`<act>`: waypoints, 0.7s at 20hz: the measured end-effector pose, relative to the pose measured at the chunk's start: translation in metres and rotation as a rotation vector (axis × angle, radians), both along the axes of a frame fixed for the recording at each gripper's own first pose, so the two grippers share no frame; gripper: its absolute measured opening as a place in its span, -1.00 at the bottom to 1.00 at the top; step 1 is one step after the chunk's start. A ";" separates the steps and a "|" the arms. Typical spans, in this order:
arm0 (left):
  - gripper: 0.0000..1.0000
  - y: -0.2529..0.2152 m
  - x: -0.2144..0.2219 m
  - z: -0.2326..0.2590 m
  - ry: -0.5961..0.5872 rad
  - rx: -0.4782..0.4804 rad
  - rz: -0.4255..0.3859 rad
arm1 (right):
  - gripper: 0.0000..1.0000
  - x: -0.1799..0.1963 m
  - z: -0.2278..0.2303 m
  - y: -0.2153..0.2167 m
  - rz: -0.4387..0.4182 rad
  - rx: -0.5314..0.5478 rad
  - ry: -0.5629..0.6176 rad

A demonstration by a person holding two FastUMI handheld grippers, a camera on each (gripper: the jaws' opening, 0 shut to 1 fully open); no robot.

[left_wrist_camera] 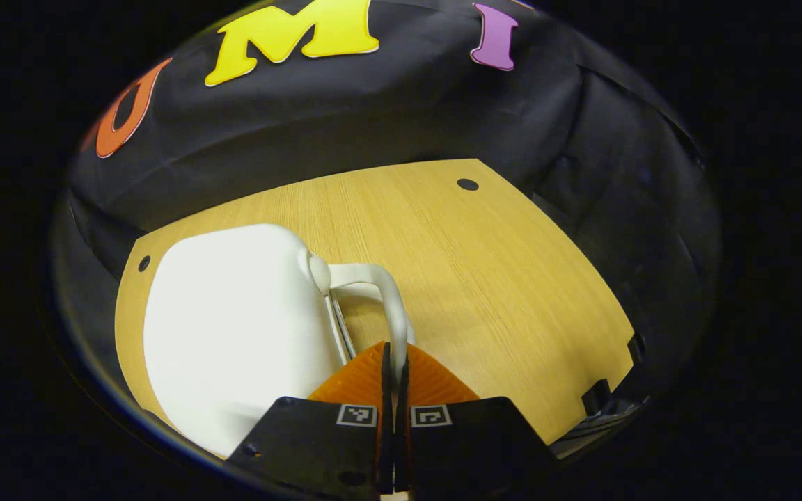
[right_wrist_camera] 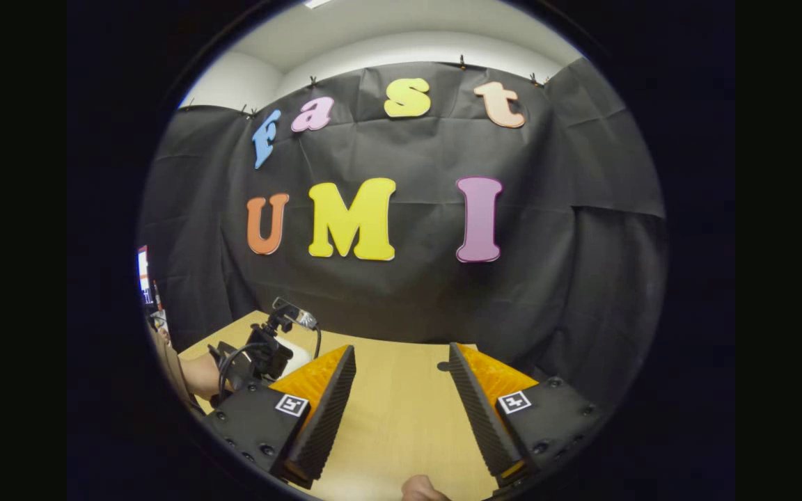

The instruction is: First open the suitcase, pack the skin care products into it, and then close the suitcase.

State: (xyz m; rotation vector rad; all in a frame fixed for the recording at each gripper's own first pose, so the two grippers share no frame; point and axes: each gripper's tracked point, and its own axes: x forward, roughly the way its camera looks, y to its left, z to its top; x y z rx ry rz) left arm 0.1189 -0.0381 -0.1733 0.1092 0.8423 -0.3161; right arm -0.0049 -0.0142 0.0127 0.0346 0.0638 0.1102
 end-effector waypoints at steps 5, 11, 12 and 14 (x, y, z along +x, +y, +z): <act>-0.77 -0.010 0.000 -0.007 0.002 -0.025 0.030 | 0.60 0.016 0.007 0.020 -0.005 -0.022 -0.004; 0.47 -0.002 -0.008 0.040 -0.112 -0.112 0.049 | 0.60 0.036 0.026 0.052 -0.037 -0.058 -0.033; 0.57 0.009 -0.007 0.056 -0.151 -0.101 0.058 | 0.60 0.040 0.029 0.058 -0.045 -0.065 -0.041; 0.79 0.036 0.000 0.093 -0.251 -0.082 0.100 | 0.60 0.049 0.035 0.074 -0.060 -0.073 -0.051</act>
